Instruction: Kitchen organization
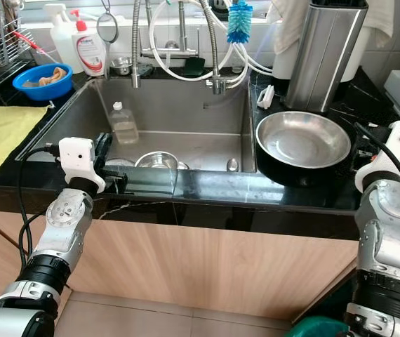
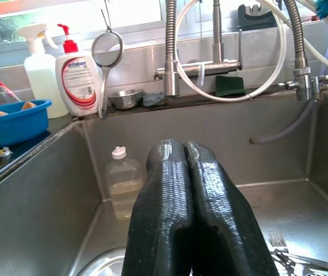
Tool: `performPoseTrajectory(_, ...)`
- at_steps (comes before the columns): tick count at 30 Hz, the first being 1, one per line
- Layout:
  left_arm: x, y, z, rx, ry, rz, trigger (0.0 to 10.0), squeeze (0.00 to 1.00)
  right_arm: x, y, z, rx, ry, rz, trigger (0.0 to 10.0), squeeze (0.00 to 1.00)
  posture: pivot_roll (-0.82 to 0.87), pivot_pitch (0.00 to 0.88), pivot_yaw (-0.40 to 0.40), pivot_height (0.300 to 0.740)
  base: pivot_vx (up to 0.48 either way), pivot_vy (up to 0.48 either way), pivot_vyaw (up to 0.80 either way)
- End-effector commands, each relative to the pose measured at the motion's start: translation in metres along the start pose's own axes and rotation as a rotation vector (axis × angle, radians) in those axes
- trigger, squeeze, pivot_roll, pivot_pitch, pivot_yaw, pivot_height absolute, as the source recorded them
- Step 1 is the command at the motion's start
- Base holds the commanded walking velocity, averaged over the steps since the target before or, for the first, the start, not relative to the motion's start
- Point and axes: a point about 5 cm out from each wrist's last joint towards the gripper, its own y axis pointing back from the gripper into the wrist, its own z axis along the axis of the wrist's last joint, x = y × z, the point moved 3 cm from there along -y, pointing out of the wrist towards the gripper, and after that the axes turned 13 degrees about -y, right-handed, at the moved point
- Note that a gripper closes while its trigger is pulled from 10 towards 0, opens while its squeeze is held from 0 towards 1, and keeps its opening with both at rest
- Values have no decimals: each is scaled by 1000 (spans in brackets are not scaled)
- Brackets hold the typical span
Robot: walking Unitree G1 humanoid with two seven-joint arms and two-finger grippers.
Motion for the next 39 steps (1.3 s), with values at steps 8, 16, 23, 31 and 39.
performPoseTrajectory(8,6,-1,1,-2,-24,-3,10000,0,10,-5,1,25,-81,11,10000,1000,-33,0,44,740,0,0,0)
performPoseTrajectory(16,7,-2,2,-6,-29,-5,10000,0,6,-11,-9,84,-108,-12,10000,0,-33,0,51,740,0,0,0)
performPoseTrajectory(23,7,-3,3,-7,-31,-7,10000,0,10,-18,-18,141,-149,-7,10000,0,-30,0,55,740,0,0,0)
performPoseTrajectory(31,9,-3,4,-7,-34,-4,10000,0,15,-26,-18,158,-176,5,10000,0,-26,0,52,740,0,0,0)
performPoseTrajectory(39,7,-2,4,-14,-64,-25,10000,0,20,-30,-21,174,-218,-1,10000,0,-21,0,51,740,0,0,0)
